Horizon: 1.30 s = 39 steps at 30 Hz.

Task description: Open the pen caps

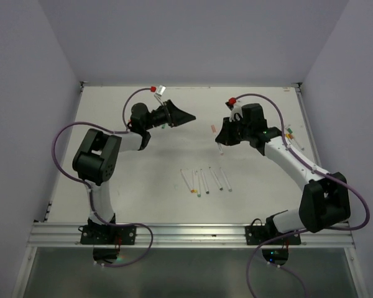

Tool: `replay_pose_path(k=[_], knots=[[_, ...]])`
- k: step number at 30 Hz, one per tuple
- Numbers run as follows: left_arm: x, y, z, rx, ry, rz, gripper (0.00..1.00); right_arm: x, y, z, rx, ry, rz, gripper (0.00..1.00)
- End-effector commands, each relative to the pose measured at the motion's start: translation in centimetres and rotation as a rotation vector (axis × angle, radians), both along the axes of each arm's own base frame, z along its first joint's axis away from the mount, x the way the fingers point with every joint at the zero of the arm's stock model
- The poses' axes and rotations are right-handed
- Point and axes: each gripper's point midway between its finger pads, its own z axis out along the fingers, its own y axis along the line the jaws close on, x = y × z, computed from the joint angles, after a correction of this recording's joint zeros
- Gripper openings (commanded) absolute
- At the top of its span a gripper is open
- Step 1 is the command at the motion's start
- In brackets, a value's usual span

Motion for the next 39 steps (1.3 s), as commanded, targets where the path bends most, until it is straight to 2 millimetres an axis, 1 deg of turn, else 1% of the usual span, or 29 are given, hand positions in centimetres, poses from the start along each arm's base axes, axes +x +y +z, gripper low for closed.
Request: replay_pose_path(k=[1, 2, 4, 10, 13, 18, 19, 21, 22, 24, 25, 27, 28, 29, 30, 31, 32, 33, 34, 36, 37, 39], knots=[[-1.6, -1.7, 1.9, -0.045, -0.084, -0.057, 0.62, -0.3, 4.3, 3.3, 0.149, -0.049, 0.078, 0.00], [-1.8, -2.2, 1.5, -0.043, -0.072, -0.066, 0.62, -0.4, 4.7, 3.5, 0.150, -0.053, 0.084, 0.00], [-2.0, -2.7, 1.5, -0.053, -0.067, -0.070, 0.62, -0.2, 5.4, 4.1, 0.157, -0.064, 0.093, 0.00], [-2.9, -4.0, 1.1, -0.052, -0.062, -0.099, 0.62, 0.3, 6.5, 5.3, 0.179, -0.088, 0.102, 0.00], [-3.1, -4.3, 1.0, -0.053, -0.053, -0.106, 0.61, 0.6, 6.6, 5.3, 0.177, -0.082, 0.099, 0.00], [-3.5, -4.5, 1.6, -0.064, -0.055, -0.114, 0.59, 0.7, 7.0, 4.9, 0.180, -0.075, 0.106, 0.00], [-3.5, -4.5, 1.6, -0.066, -0.051, -0.113, 0.55, 0.6, 7.1, 4.7, 0.175, -0.072, 0.101, 0.00], [-3.4, -4.5, 1.9, -0.069, -0.050, -0.109, 0.51, 0.5, 7.0, 4.6, 0.169, -0.074, 0.101, 0.00], [-3.4, -4.5, 1.8, -0.070, -0.048, -0.109, 0.46, 0.3, 7.0, 4.4, 0.166, -0.071, 0.101, 0.00], [-3.6, -4.5, 2.1, -0.072, -0.049, -0.113, 0.40, 0.3, 7.0, 4.5, 0.164, -0.079, 0.099, 0.00], [-3.5, -4.5, 2.2, -0.071, -0.047, -0.109, 0.30, 0.1, 7.0, 4.4, 0.163, -0.074, 0.100, 0.00], [-3.5, -4.5, 2.2, -0.069, -0.044, -0.106, 0.16, -0.1, 7.1, 4.3, 0.161, -0.072, 0.105, 0.00], [-3.5, -4.5, 2.3, -0.073, -0.039, -0.107, 0.00, -0.1, 7.1, 4.3, 0.161, -0.073, 0.110, 0.00], [-3.6, -4.5, 2.4, -0.079, -0.041, -0.108, 0.00, -0.1, 7.3, 4.3, 0.161, -0.080, 0.115, 0.00], [-3.8, -4.5, 2.8, -0.088, -0.050, -0.118, 0.00, -0.1, 7.2, 4.5, 0.160, -0.093, 0.114, 0.04], [-4.1, -4.4, 2.7, -0.095, -0.042, -0.125, 0.00, -0.1, 7.1, 4.1, 0.154, -0.095, 0.111, 0.29], [-4.3, -4.3, 3.3, -0.107, -0.054, -0.127, 0.00, -0.2, 7.1, 4.5, 0.159, -0.114, 0.114, 0.39], [-4.4, -4.3, 3.4, -0.108, -0.051, -0.127, 0.00, -0.2, 7.0, 4.4, 0.155, -0.116, 0.107, 0.47], [-4.4, -4.2, 3.4, -0.111, -0.045, -0.122, 0.00, -0.4, 6.8, 4.1, 0.151, -0.114, 0.100, 0.61], [-4.5, -4.1, 4.0, -0.120, -0.055, -0.115, 0.00, -0.5, 6.8, 4.5, 0.164, -0.132, 0.103, 0.76], [-4.4, -4.1, 4.0, -0.129, -0.043, -0.110, 0.00, -0.9, 7.0, 4.2, 0.172, -0.128, 0.118, 0.89], [-4.7, -4.0, 4.8, -0.159, -0.054, -0.112, 0.00, -0.8, 7.0, 4.5, 0.185, -0.156, 0.114, 0.89]])
